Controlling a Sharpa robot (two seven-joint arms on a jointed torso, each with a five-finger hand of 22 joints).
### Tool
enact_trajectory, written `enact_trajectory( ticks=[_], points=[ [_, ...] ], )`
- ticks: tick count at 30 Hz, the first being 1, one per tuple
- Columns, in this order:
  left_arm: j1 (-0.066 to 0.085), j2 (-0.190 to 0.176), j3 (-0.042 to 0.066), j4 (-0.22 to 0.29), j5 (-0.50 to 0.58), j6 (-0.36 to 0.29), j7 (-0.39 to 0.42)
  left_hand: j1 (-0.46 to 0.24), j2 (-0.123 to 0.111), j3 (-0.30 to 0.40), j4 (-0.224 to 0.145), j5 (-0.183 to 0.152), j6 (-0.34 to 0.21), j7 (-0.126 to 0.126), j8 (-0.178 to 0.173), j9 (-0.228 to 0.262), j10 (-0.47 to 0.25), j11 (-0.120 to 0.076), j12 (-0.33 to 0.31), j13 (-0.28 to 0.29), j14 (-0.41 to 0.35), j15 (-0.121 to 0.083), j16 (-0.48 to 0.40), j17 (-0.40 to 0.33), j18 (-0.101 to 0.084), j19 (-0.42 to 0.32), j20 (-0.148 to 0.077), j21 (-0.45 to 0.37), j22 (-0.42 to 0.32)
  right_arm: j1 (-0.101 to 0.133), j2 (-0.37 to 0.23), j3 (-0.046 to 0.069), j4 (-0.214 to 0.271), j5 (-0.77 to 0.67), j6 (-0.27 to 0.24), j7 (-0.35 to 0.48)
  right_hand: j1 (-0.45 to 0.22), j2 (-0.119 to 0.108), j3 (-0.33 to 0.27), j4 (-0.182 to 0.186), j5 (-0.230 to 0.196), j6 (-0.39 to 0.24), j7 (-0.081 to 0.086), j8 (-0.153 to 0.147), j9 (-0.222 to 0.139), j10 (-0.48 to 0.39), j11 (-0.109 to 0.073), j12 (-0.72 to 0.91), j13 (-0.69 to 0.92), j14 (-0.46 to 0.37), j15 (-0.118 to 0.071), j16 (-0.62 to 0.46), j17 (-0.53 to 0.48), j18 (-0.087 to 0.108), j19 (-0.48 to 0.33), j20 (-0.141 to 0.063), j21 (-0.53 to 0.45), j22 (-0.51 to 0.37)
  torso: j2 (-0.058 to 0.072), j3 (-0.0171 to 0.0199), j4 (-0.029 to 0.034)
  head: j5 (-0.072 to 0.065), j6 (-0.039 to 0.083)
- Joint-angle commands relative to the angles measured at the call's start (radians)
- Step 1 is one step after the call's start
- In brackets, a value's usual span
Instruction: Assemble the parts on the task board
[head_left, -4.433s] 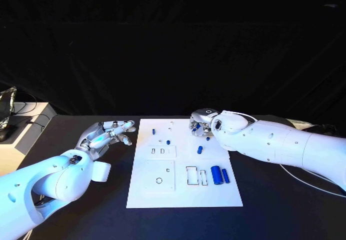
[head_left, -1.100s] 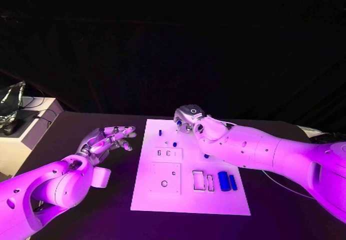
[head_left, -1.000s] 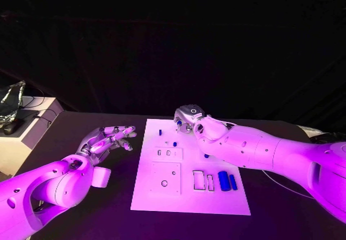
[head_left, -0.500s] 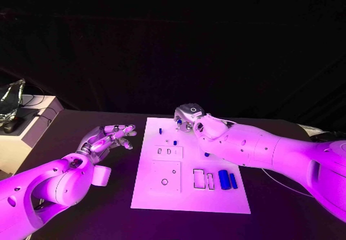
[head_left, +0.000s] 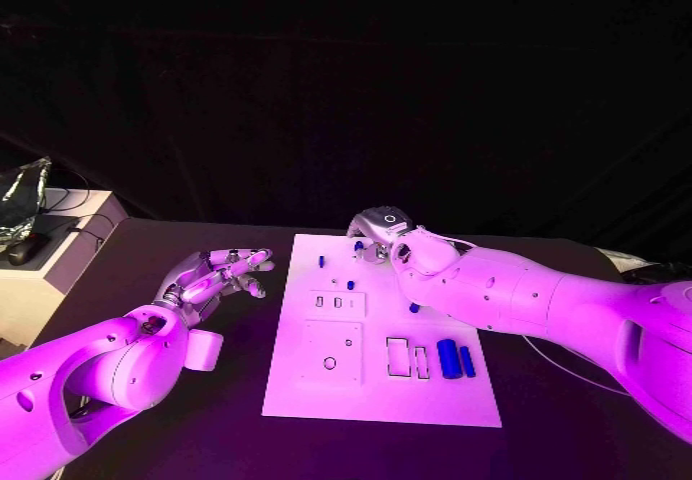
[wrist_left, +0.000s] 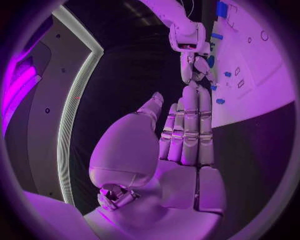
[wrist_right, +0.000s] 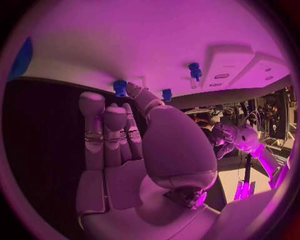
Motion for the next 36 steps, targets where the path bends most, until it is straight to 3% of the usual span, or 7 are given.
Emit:
enact_trajectory(
  ticks=[1, 10, 15, 21, 25, 28, 36],
  points=[
    [0.000, 0.001, 0.001, 0.002, -0.003, 0.010, 0.003, -0.001, 0.011, -0.006, 0.002, -0.001, -0.007, 0.001, -0.005, 0.001, -0.006, 0.000, 0.003, 0.001, -0.008, -0.002, 0.003, -0.001, 0.015, -0.003, 0.006, 0.003, -0.001, 0.000, -0.010, 0.000, 0.013, 0.021, -0.020, 0.026, 0.012, -0.006, -0.009, 0.017, 0.003, -0.011, -0.003, -0.004, 0.000, -0.012, 0.001, -0.007, -0.002, -0.001, 0.005, 0.007, -0.011, 0.062, 0.050, 0.006, -0.006, -0.009, 0.000, 0.0001, -0.0013, 0.001, 0.002],
    [0.000, -0.002, 0.001, -0.001, -0.003, 0.009, 0.003, 0.001, 0.012, -0.005, 0.001, -0.002, -0.008, 0.002, -0.005, 0.001, -0.007, 0.001, 0.003, 0.001, -0.009, -0.002, 0.003, -0.002, 0.015, -0.003, 0.006, 0.004, -0.002, 0.005, -0.093, 0.010, 0.105, 0.071, -0.083, 0.042, 0.014, -0.018, -0.008, 0.032, 0.017, -0.011, 0.005, -0.004, 0.001, 0.065, -0.013, -0.007, 0.000, -0.002, -0.005, 0.005, -0.029, 0.065, 0.048, 0.001, -0.027, -0.026, 0.000, 0.0017, -0.0059, 0.001, 0.009],
    [0.000, -0.004, 0.001, -0.003, -0.003, 0.010, 0.005, 0.001, 0.012, -0.005, 0.001, -0.002, -0.008, 0.002, -0.005, 0.001, -0.007, 0.001, 0.003, 0.001, -0.009, -0.002, 0.003, -0.002, 0.015, -0.003, 0.006, 0.004, -0.002, 0.016, -0.183, 0.020, 0.195, 0.164, -0.091, 0.045, -0.009, -0.011, 0.040, 0.028, 0.024, 0.015, 0.037, 0.003, 0.004, 0.223, -0.048, 0.006, 0.006, 0.001, -0.028, 0.004, -0.032, 0.050, 0.049, -0.015, -0.010, -0.024, 0.000, 0.0048, -0.0151, 0.001, 0.014],
    [0.000, -0.007, 0.001, -0.012, -0.009, 0.034, 0.012, 0.001, 0.005, -0.008, -0.003, -0.002, -0.007, -0.003, -0.004, 0.001, -0.004, -0.001, 0.003, 0.001, -0.009, -0.002, 0.003, -0.002, 0.014, -0.004, 0.006, 0.004, -0.003, 0.028, -0.284, 0.024, 0.279, 0.216, -0.040, 0.034, -0.016, -0.016, 0.002, 0.019, 0.023, 0.069, 0.019, -0.001, 0.002, 0.447, -0.123, 0.050, 0.055, 0.006, -0.082, 0.009, -0.018, -0.007, 0.050, -0.071, 0.056, 0.004, 0.002, 0.0094, -0.0306, -0.003, 0.022],
    [0.000, -0.005, 0.001, -0.020, -0.011, 0.039, 0.014, 0.001, 0.005, -0.008, -0.004, -0.002, -0.007, -0.004, -0.005, 0.001, -0.002, -0.002, 0.003, 0.001, -0.010, -0.003, 0.004, -0.002, 0.014, -0.005, 0.006, 0.004, -0.003, 0.031, -0.328, 0.025, 0.304, 0.240, 0.011, 0.021, -0.011, -0.020, -0.099, 0.026, 0.017, 0.059, 0.014, 0.000, 0.000, 0.426, -0.140, 0.297, 0.333, 0.010, -0.100, 0.009, -0.004, -0.041, 0.053, -0.102, 0.093, 0.017, 0.002, 0.0129, -0.0351, -0.007, 0.027],
    [0.000, -0.002, 0.001, -0.027, -0.012, 0.041, 0.015, 0.001, 0.005, -0.008, -0.005, -0.002, -0.007, -0.004, -0.005, 0.001, -0.002, -0.002, 0.003, 0.001, -0.010, -0.003, 0.003, -0.003, 0.014, -0.005, 0.005, 0.004, -0.003, 0.033, -0.354, 0.025, 0.308, 0.260, 0.053, 0.007, -0.014, -0.003, -0.178, 0.051, 0.047, 0.002, 0.029, 0.005, 0.005, 0.224, -0.122, 0.734, 0.819, 0.018, -0.082, 0.078, 0.100, -0.047, 0.058, -0.090, 0.198, 0.056, 0.004, 0.0154, -0.0362, -0.006, 0.031],
    [0.000, 0.002, 0.001, -0.037, -0.013, 0.044, 0.015, 0.002, 0.005, -0.008, -0.006, -0.002, -0.007, -0.004, -0.005, 0.001, -0.002, -0.002, 0.002, 0.001, -0.010, -0.003, 0.003, -0.003, 0.014, -0.005, 0.005, 0.005, -0.004, 0.034, -0.372, 0.027, 0.287, 0.304, 0.129, -0.020, -0.022, -0.046, -0.207, 0.121, 0.051, -0.073, 0.050, 0.003, 0.007, 0.298, -0.089, 1.066, 1.201, 0.028, -0.050, 0.212, 0.316, -0.042, 0.066, -0.053, 0.432, 0.137, 0.005, 0.0163, -0.0334, -0.014, 0.030]
  ],
)
